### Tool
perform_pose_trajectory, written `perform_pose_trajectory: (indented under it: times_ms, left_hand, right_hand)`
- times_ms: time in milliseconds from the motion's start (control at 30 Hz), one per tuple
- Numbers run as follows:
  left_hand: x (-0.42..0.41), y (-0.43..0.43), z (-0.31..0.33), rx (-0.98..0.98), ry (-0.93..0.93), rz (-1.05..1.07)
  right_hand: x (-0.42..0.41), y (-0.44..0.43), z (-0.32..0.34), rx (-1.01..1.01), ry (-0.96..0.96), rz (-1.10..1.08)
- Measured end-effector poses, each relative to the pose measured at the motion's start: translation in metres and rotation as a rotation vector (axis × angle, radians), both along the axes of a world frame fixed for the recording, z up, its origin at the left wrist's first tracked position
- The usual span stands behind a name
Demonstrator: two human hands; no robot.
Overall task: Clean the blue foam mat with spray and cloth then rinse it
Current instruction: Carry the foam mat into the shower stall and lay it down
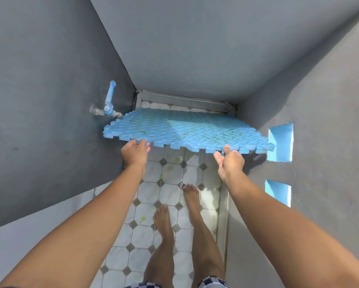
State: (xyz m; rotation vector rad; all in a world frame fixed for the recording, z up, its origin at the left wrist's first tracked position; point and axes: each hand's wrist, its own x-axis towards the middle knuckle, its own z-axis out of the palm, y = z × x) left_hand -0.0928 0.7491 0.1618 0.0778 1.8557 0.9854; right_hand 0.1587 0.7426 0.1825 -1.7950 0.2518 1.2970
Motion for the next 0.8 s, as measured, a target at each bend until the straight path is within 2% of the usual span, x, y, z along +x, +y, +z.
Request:
perform_pose_trajectory:
  times_ms: [233,333,467,667,800]
  left_hand:
    - [-0.010,-0.002,-0.035,-0.010,-0.016,-0.101]
    - [-0.005,-0.020,-0.052,-0.066,-0.023,-0.107]
    - [-0.007,-0.061,-0.079,-0.247,-0.045,-0.116]
    - [-0.033,-0.096,-0.101,-0.428,-0.192,-0.385]
    - [-0.040,-0.104,-0.095,-0.486,-0.133,-0.541]
  right_hand:
    - [0.001,-0.005,-0.043,0.031,0.014,-0.031]
    - [0.005,-0.027,-0.066,-0.050,0.025,0.000]
    - [0.005,-0.068,-0.090,-0.235,-0.004,0.078]
    - [-0.004,-0.109,-0.112,-0.348,0.063,0.077]
    - [-0.011,-0.119,-0.104,-0.369,0.055,0.171]
